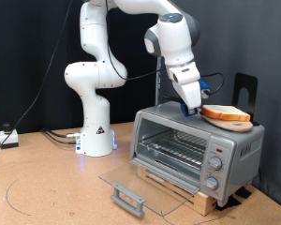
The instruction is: Make a piece of toast with the oven
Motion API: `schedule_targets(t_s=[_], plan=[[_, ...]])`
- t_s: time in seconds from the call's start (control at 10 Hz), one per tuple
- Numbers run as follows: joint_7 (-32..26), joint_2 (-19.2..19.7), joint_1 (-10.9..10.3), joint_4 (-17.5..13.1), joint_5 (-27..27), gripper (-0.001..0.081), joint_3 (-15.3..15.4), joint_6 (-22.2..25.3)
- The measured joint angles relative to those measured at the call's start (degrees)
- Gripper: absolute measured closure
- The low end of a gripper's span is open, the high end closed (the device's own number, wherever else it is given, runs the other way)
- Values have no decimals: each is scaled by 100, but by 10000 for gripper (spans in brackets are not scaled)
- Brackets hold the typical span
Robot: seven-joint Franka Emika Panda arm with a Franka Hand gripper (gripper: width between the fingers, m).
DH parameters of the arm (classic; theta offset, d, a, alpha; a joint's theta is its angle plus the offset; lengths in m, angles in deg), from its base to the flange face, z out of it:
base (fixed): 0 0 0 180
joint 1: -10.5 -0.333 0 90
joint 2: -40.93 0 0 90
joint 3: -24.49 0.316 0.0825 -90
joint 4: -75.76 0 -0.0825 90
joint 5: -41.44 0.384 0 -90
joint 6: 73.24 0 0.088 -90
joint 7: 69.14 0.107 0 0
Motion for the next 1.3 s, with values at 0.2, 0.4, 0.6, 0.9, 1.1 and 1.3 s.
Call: schedule_targets(t_s=[0.2, 0.4, 0.6, 0.9, 1.1, 1.3], plan=[[-22, 33, -16, 99, 279, 412, 55, -436], [-397, 32, -37, 240, 683, 412, 29, -660], [-614, 24, -38, 266, 960, 412, -73, -624], [-879, -106, -36, 252, 1314, 412, -346, -439], [-940, -298, -14, 236, 1353, 412, -513, -427], [-826, -514, 80, 251, 1110, 412, -525, -424]])
